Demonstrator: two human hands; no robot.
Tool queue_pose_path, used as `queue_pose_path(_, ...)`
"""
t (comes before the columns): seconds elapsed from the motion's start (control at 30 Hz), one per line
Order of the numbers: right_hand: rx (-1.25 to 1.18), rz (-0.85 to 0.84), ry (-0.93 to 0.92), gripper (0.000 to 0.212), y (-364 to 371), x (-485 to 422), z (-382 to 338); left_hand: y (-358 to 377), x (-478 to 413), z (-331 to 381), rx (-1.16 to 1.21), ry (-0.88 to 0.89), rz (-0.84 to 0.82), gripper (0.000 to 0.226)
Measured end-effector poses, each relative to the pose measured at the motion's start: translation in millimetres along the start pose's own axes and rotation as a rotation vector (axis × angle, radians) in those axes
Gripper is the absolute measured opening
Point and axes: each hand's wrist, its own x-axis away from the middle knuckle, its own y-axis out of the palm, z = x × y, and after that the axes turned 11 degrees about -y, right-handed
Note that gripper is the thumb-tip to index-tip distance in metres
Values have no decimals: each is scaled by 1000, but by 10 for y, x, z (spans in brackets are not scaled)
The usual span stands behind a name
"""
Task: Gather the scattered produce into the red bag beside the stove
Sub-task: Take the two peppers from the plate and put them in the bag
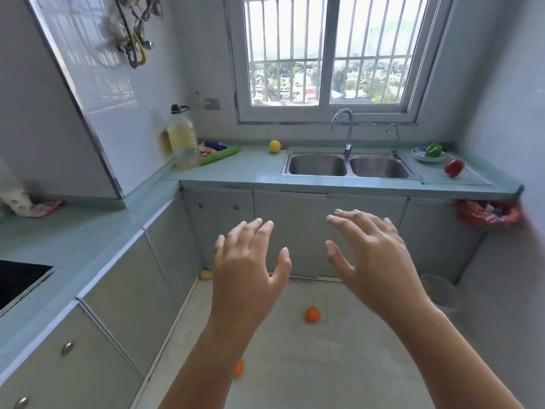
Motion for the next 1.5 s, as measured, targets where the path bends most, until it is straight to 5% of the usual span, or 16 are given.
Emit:
queue_pose_path(0.47,95,-37,258,45,456,-31,732,1089,-489,124,239,54,-166,47)
queue_pose_path(1.07,183,-20,433,47,576,-186,3585,3350,-1508,1953,405,126,-344,49)
queue_pose_path(1.5,215,-30,586,47,918,-240,4824,4664,-1936,2540,430,228,-474,46)
